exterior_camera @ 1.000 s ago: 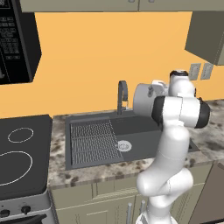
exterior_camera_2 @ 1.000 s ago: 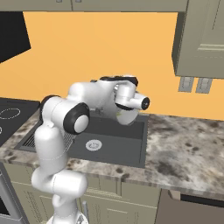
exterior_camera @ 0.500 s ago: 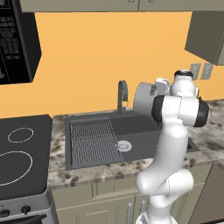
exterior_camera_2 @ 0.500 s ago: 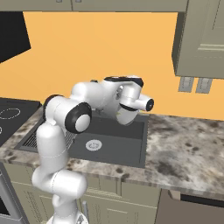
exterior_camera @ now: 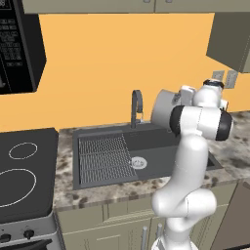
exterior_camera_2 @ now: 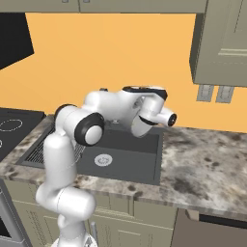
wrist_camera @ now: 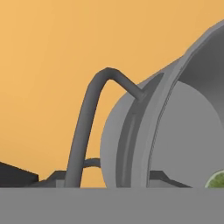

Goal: Dump the lemon wedge from the pot into the sink. Then turn on the water and wash the lemon wedge. Then turn off the water and put the lemon wedge back in the pot.

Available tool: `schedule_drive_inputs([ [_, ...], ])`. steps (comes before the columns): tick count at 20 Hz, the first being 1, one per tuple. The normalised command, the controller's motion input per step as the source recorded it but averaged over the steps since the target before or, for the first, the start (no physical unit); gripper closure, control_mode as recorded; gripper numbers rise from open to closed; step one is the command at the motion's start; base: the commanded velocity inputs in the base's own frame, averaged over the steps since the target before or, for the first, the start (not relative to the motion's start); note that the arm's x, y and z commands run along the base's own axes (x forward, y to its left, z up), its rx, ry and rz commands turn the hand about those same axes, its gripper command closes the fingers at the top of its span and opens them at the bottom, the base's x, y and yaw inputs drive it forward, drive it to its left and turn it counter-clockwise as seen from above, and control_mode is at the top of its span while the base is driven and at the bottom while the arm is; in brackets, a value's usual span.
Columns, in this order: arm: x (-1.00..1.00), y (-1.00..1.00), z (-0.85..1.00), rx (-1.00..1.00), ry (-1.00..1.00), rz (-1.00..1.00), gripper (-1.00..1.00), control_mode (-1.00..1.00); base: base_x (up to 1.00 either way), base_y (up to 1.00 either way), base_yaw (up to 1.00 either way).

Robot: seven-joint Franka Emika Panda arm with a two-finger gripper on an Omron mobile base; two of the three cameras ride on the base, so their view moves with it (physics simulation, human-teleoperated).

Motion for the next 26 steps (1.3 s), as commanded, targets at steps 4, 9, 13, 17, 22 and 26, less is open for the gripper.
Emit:
schedule_drive_inputs([
  [4, -0.1, -0.19, -0.14, 0.14, 0.04, 0.0, 1.0, -1.0, 0.0, 0.0, 0.0],
  [9, -0.27, -0.07, -0.08, 0.13, 0.04, 0.0, 1.0, -1.0, 0.0, 0.0, 0.0],
  [13, -0.38, 0.0, -0.03, 0.11, 0.03, 0.0, 1.0, -1.0, 0.0, 0.0, 0.0],
  [17, -0.14, 0.0, 0.0, 0.08, 0.01, 0.0, 1.0, -1.0, 0.0, 0.0, 0.0],
  [22, 0.01, 0.0, 0.0, 0.05, 0.0, 0.0, 1.0, -1.0, 0.0, 0.0, 0.0],
  [26, 0.16, 0.0, -0.01, 0.04, 0.01, 0.0, 1.0, -1.0, 0.0, 0.0, 0.0],
])
